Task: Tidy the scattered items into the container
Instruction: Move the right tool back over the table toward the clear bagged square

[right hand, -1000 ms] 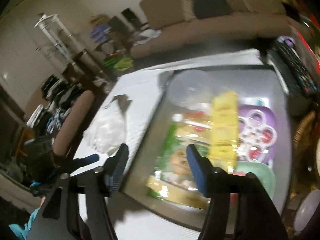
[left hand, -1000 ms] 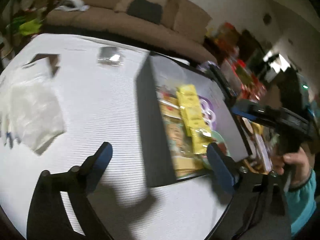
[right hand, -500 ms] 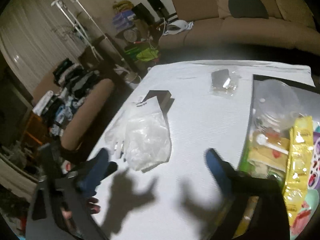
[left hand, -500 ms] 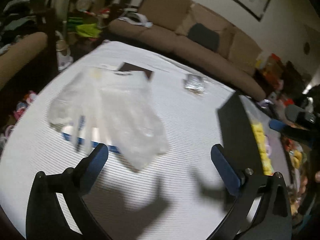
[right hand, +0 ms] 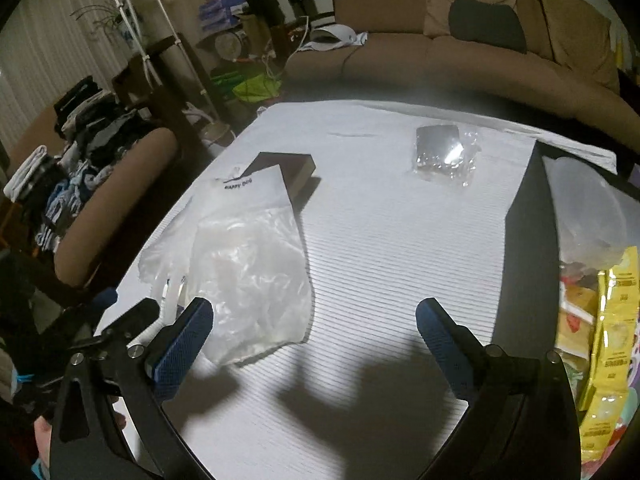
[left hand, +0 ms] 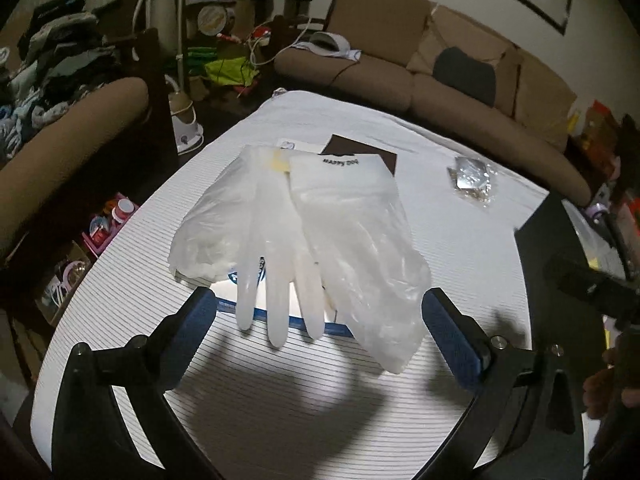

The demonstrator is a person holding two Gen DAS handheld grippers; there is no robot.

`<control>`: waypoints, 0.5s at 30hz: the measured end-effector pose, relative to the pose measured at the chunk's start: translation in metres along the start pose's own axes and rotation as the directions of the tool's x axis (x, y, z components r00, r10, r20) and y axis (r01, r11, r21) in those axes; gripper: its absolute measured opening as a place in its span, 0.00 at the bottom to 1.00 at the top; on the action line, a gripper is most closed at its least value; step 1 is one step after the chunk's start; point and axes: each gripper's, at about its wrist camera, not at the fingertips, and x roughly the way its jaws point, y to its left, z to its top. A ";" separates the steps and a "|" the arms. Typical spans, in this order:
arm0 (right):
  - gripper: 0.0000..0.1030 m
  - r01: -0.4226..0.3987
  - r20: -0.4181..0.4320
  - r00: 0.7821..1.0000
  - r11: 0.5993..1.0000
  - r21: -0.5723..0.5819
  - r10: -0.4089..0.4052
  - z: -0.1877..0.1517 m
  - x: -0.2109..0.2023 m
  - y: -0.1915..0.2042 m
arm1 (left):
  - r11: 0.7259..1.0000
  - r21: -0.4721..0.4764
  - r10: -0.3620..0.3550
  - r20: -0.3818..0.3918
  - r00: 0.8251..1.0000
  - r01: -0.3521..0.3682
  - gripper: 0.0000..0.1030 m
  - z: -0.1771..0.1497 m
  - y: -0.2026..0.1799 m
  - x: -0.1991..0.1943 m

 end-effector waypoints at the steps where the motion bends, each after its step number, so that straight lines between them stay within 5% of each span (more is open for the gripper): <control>1: 1.00 0.004 -0.001 1.000 1.000 0.002 -0.004 0.001 0.004 0.000 | 1.000 -0.004 -0.002 0.000 1.000 0.002 1.00 0.000 0.000 0.001; 7: 1.00 0.067 0.027 0.997 0.998 -0.004 -0.067 0.026 0.014 -0.011 | 1.000 0.005 -0.010 -0.005 1.000 0.010 1.00 0.008 -0.007 0.012; 15: 1.00 0.271 0.019 0.962 0.962 0.013 -0.271 0.121 0.062 -0.057 | 0.996 -0.070 -0.063 -0.026 0.998 0.061 1.00 0.017 -0.008 0.016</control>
